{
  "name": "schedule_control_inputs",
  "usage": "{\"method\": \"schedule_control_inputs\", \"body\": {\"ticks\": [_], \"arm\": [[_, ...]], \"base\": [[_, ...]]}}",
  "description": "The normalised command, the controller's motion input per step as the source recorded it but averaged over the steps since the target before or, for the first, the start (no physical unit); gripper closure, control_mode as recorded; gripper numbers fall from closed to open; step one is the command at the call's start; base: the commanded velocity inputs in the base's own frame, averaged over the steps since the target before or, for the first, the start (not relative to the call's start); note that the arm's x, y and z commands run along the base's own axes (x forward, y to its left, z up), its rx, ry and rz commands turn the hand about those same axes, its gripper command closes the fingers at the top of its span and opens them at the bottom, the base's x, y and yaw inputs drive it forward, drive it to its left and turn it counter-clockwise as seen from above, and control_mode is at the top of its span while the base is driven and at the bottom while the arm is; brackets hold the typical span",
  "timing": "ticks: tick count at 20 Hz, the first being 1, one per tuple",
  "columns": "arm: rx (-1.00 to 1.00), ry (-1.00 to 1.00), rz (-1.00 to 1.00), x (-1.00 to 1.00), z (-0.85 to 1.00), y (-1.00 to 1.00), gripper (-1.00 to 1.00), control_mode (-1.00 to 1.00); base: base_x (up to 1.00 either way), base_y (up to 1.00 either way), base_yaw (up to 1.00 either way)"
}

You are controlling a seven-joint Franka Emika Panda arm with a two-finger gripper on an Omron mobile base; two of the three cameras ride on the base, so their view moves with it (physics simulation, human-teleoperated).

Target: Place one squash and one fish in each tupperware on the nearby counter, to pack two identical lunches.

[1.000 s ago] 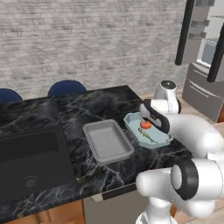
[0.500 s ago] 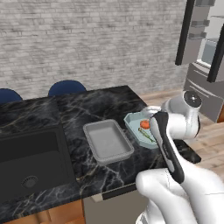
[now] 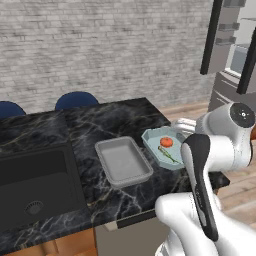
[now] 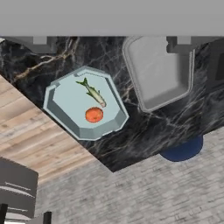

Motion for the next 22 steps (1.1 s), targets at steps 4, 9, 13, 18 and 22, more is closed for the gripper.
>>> {"method": "schedule_control_inputs", "body": {"ticks": [4,9,13,18,22], "arm": [[-0.08,-0.02,0.04,-0.24,-0.01,0.5,-1.0,-1.0],[-0.04,-0.06,0.05,-0.02,0.0,0.25,-1.0,1.0],[0.0,0.0,0.0,0.0,0.0,0.0,-1.0,1.0],[0.0,0.0,0.0,0.0,0.0,0.0,-1.0,1.0],[0.0,0.0,0.0,0.0,0.0,0.0,-1.0,1.0]], "base": [[0.0,0.0,0.0],[-0.01,0.0,0.0],[-0.45,-0.09,0.0],[-0.66,-0.67,0.0],[-0.11,-0.99,-0.05]]}}
